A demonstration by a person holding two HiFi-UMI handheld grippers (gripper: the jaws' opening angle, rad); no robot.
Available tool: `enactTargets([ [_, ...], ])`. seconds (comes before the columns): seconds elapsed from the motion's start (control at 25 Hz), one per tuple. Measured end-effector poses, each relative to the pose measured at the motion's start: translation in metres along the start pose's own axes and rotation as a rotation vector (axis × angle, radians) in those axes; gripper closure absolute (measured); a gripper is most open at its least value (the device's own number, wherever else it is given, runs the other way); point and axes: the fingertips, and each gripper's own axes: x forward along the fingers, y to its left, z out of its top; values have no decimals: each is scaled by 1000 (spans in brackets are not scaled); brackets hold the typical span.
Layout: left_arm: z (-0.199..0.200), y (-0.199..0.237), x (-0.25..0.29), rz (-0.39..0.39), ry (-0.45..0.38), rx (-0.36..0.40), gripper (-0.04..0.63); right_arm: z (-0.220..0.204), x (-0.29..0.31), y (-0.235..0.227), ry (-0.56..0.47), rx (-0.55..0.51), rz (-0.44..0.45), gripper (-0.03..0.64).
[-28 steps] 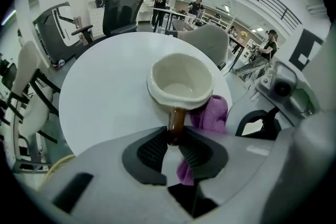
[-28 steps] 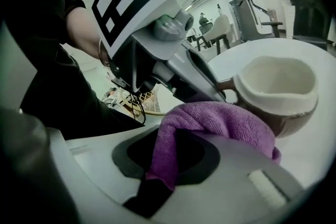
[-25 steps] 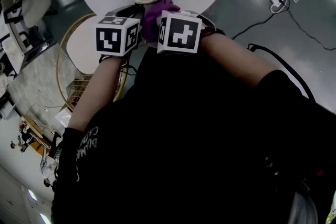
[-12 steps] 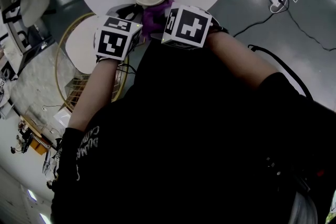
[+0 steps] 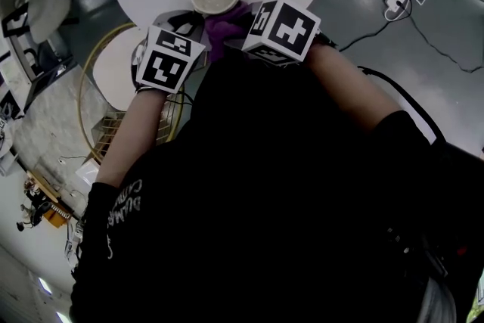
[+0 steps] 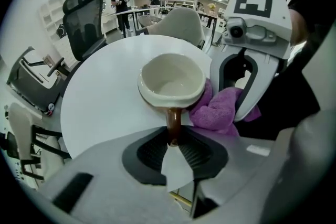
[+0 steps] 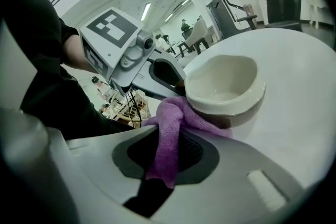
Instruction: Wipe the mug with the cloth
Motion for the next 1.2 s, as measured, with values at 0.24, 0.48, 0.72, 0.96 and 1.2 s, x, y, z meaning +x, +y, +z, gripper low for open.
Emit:
enactTargets([
  [0.24,-3,-1,-2,-65,27,9,518,-9,-18,-12,64,46,-61,540],
  [0.48,-1,-1,-5,-86,9,23,516,-13,-34,-22,142,66,-123,540],
  [0.72,-2,-4,-1,-60,4,60,520,-14,-46,-34,206,78,-161,539],
  [0.96,-2,-5,-2,-68,24,109,517,-5,-64,-56,266,152,-203,538],
  [1.2,6,-6,-2,-69,20,129,518,9,-77,-82,324,106,-258,538],
])
